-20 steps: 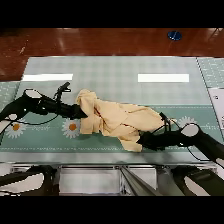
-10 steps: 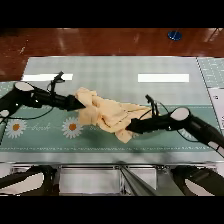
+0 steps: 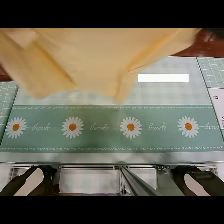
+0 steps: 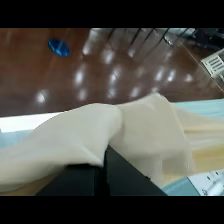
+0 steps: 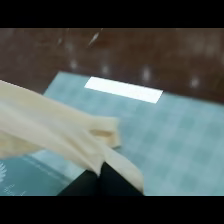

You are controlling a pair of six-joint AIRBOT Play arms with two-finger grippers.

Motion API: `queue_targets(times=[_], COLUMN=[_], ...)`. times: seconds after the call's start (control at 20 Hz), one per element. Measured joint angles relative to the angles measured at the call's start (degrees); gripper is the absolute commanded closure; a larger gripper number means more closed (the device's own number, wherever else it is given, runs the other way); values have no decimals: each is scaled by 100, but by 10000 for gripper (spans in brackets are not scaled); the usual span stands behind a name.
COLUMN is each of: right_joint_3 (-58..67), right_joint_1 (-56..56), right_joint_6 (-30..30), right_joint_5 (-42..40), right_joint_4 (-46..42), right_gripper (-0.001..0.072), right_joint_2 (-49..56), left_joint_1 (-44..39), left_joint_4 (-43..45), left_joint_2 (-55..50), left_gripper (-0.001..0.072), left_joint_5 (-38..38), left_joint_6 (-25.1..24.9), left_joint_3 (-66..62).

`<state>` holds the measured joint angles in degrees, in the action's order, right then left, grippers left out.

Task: Fold the shirts.

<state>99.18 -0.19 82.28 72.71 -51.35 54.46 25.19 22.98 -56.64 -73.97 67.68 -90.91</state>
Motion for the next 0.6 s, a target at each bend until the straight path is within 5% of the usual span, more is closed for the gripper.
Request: queue_targets(times=[0.3, 0.6], right_joint_3=[1532, 1711], right_joint_1=[-328, -374], right_joint_6=[109, 149], right_joint_5=[527, 992], right_joint_4=[-946, -1574], right_gripper=[693, 693], right_joint_2=[-984, -1639], left_joint_1=[203, -1268], left_joint_4=[890, 2245], left_joint_2=[1209, 2020], left_gripper=[688, 687], left_joint_5=[46, -297], left_joint_6=[426, 529], left_joint_3=[-1204, -1414])
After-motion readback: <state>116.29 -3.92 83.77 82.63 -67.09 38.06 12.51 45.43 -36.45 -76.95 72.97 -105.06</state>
